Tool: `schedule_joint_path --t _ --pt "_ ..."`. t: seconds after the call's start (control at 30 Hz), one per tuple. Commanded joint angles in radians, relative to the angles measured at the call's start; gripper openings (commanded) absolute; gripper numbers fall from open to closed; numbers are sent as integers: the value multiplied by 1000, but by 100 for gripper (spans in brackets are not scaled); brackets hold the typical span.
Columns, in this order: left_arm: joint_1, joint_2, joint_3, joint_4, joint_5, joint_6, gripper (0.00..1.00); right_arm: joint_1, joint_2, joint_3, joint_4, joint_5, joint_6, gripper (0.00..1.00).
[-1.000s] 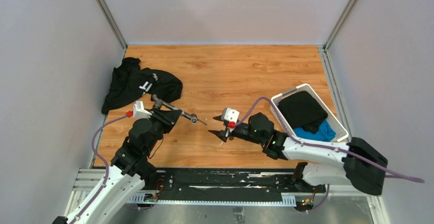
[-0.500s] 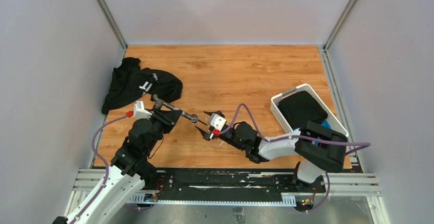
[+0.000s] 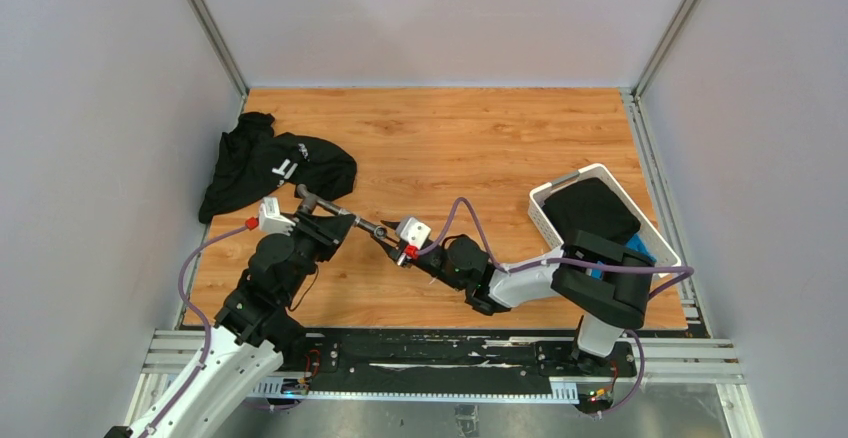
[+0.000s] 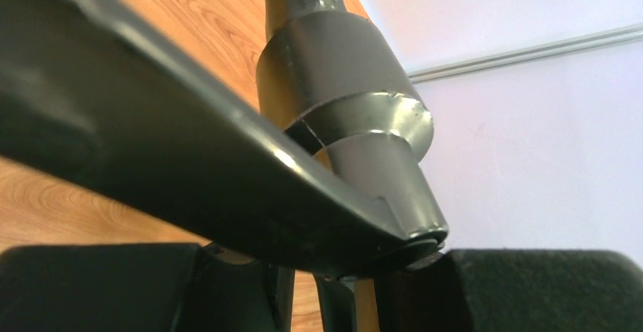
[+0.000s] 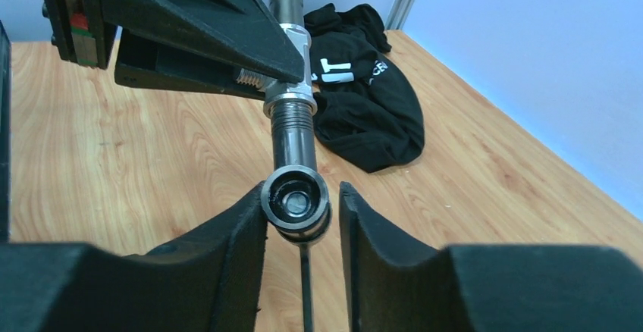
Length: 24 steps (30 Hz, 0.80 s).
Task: Install the water faucets
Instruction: Install the water faucet onto the adaptor.
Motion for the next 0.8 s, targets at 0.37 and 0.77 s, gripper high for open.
schedule_joint_path --t 0.37,0.77 --pt "-2 -70 9 66 12 16 0 -124 -74 36 -114 -353 577 0" --pt "-2 -112 -56 139 34 31 0 -325 15 243 -187 -853 1538 0"
